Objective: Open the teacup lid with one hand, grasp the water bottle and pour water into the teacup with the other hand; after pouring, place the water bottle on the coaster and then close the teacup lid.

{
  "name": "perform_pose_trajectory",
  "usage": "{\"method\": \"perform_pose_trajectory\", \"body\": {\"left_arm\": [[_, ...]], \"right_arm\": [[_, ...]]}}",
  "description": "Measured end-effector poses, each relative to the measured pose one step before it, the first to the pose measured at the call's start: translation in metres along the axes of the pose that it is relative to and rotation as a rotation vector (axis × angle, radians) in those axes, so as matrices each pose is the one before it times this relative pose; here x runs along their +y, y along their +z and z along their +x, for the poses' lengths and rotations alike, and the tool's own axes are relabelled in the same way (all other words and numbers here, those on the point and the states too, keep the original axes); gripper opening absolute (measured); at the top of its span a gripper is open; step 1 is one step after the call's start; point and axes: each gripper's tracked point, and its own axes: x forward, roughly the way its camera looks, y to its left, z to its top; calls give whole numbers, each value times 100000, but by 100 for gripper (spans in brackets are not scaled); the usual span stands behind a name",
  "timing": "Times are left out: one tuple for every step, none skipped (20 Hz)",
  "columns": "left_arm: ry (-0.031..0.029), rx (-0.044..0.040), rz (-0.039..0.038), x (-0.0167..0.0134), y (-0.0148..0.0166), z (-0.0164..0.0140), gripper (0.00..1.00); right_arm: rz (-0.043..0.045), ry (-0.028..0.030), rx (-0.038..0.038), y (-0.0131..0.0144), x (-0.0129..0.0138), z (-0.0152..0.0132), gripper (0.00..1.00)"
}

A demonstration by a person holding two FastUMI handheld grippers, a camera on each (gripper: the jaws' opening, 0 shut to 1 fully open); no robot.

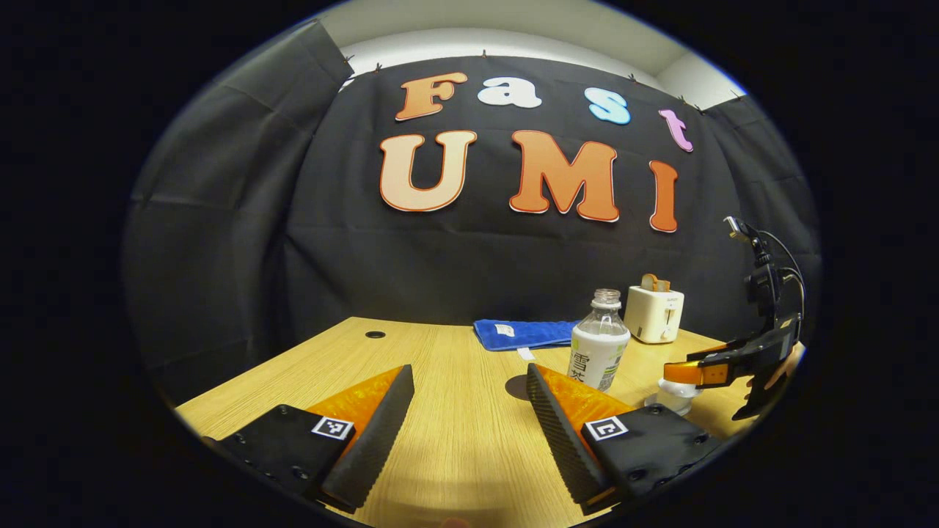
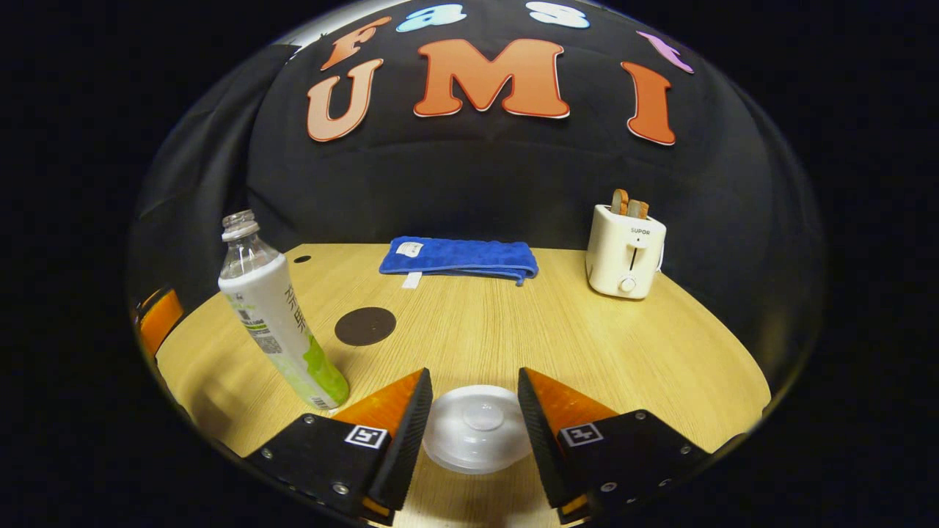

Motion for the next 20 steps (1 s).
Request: {"method": "perform_pose_trajectory", "body": {"left_arm": [[-2, 295, -105, 33, -146, -28, 99], [-30, 244, -2, -22, -78, -72, 99], [-7, 65, 98, -4, -1, -14, 99], [30, -50, 89, 6, -10, -17, 99], [62, -157, 15, 48, 45, 57, 99], [37, -142, -23, 70, 123, -53, 99], [121, -35, -61, 45, -47, 47, 99], [39, 197, -74, 4, -96, -21, 99], [-3, 157, -39, -9, -61, 24, 99], [21, 214, -92, 17, -26, 47, 99], [15, 122, -95, 9, -40, -13, 99], [18, 102, -65, -5, 5, 2, 99], [-8, -41, -28, -15, -36, 42, 99], [-50, 88, -37, -28, -37, -35, 99], [-101, 78, -25, -49, -39, -26, 99], [-58, 141, 7, -2, -15, 12, 99], [-68, 116, 27, -29, -70, -80, 99], [95, 32, 176, 30, 44, 56, 99], [198, 196, 248, -21, -88, 116, 99], [419, 78, -82, 42, -27, 24, 99]], "right_arm": [[-308, -114, 216, -127, -6, 13, 67], [6, -313, 446, -16, -218, 10, 59], [82, -336, 519, -154, -101, 76, 56], [55, -707, 506, -103, -193, 18, 51], [422, -587, 239, -88, -257, 114, 48], [598, 122, 508, -34, -107, 83, 40], [655, 175, 530, -87, 40, 165, 42], [362, -81, 501, -151, -49, 0, 34], [282, 574, 597, -237, -35, -4, 33], [727, 382, 100, -24, 94, -27, 34], [378, 167, -76, 65, -46, 1, 31], [-157, 92, -4, 6, 2, 26, 30], [-216, -42, -52, -59, 32, 2, 30], [-97, -46, -181, 46, -17, 97, 29], [-311, -72, -223, 62, -48, -113, 27], [-89, -11, 21, 63, -15, -50, 24], [-818, 181, -334, 18, 36, 48, 23], [90, 98, -19, 38, -57, -21, 21], [209, 340, 31, 1, 45, 0, 19], [436, 577, -232, 140, 116, -110, 18]]}}
